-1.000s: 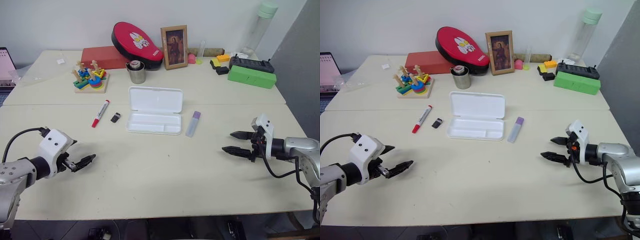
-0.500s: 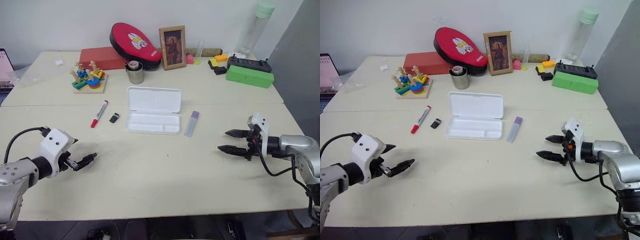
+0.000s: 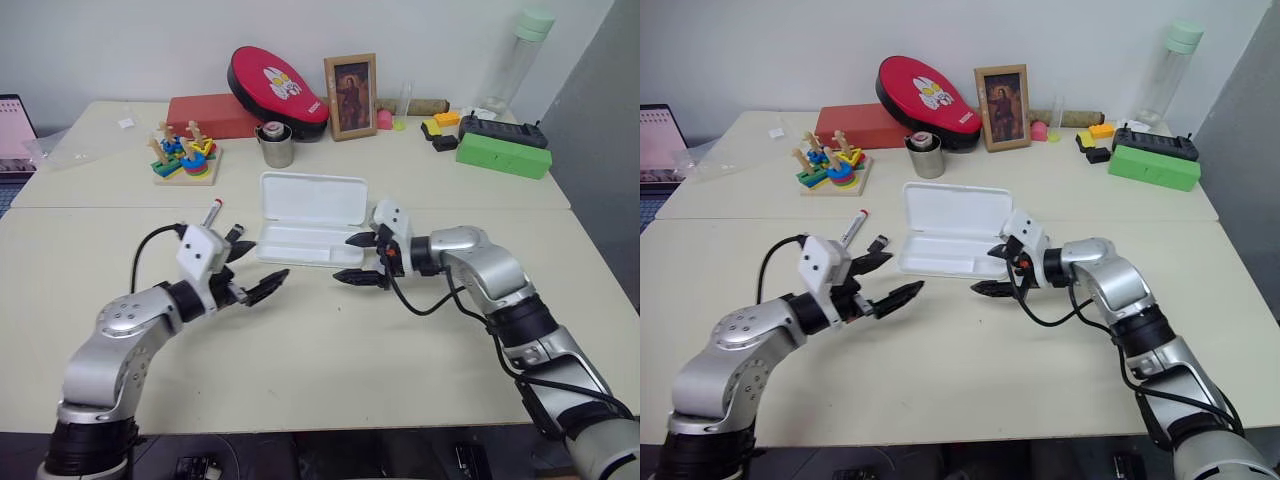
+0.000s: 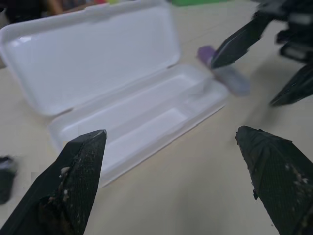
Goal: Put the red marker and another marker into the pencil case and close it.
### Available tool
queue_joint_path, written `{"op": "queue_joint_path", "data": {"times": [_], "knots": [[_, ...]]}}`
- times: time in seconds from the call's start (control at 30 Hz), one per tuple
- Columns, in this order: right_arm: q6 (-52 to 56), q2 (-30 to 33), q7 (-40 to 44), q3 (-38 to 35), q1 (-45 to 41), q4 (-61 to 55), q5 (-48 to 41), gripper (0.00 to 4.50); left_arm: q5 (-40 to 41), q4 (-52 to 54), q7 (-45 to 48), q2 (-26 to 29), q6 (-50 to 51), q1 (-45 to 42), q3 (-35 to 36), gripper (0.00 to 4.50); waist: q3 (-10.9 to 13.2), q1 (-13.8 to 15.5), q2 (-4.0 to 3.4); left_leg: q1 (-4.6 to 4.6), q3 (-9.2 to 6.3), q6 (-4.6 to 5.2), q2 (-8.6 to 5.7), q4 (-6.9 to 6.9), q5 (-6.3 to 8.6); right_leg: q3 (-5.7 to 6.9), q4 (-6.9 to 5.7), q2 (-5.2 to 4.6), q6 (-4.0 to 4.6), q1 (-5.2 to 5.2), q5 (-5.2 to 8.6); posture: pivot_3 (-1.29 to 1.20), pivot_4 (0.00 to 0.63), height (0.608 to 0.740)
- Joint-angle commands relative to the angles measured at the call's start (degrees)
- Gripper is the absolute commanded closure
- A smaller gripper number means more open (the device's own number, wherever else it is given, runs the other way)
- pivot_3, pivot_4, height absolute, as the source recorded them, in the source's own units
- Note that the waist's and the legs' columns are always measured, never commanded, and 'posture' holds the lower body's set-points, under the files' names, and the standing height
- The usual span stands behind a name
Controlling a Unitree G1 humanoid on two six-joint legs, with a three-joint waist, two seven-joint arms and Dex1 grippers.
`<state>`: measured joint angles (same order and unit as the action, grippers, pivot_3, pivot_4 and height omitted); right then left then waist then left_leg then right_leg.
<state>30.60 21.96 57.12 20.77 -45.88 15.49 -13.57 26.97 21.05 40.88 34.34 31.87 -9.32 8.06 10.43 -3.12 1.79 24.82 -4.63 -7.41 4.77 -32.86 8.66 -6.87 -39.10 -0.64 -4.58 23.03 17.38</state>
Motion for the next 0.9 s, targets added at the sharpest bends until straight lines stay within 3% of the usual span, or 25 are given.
{"op": "queue_joint_path", "data": {"times": [0.03,0.2,0.57,0.8,0.9], "knots": [[-3.58,-1.25,2.42,2.04,-2.56,6.01,3.52,0.01,1.61,2.55,-0.06,-0.5,0.05,-1.1,-0.35,0.0,0.0,-0.1,0.0,0.0,0.0,0.0,0.0,0.0,0.0,0.0,0.0,0.0,0.0,0.0,0.0,0.0,0.15,0.74],[-4.4,-3.4,3.01,5.08,-5.36,13.75,8.65,0.01,2.13,3.34,-0.64,-1.56,0.13,-2.07,-1.42,0.0,-0.01,-0.16,-0.01,-0.03,-0.03,0.0,0.0,-0.04,-0.01,0.02,-0.06,0.01,0.0,-0.03,0.0,0.0,0.15,0.74],[-8.35,-6.65,3.44,3.83,-8.29,19.54,12.25,2.4,2.12,4.97,-2.5,-2.84,0.05,-1.23,-1.68,0.0,-0.02,-0.16,-0.01,-0.1,-0.09,0.0,0.0,-0.08,0.0,0.07,-0.06,0.0,0.0,-0.18,-0.01,0.0,0.15,0.74],[-9.33,-6.88,4.82,3.25,-7.52,17.89,12.89,4.37,2.21,5.42,-3.23,-2.65,-0.12,-0.49,-1.12,0.0,-0.02,-0.16,-0.01,-0.1,-0.1,0.0,0.0,-0.08,0.0,0.07,-0.05,0.0,0.0,-0.18,-0.01,0.0,0.15,0.74],[-9.91,-6.93,5.31,2.74,-7.4,16.56,12.76,4.44,2.06,5.05,-3.37,-2.63,-0.21,-0.82,-1.17,0.0,-0.02,-0.16,-0.01,-0.11,-0.1,0.0,0.0,-0.08,0.0,0.08,-0.06,0.01,0.0,-0.19,-0.01,0.0,0.15,0.74]]}}
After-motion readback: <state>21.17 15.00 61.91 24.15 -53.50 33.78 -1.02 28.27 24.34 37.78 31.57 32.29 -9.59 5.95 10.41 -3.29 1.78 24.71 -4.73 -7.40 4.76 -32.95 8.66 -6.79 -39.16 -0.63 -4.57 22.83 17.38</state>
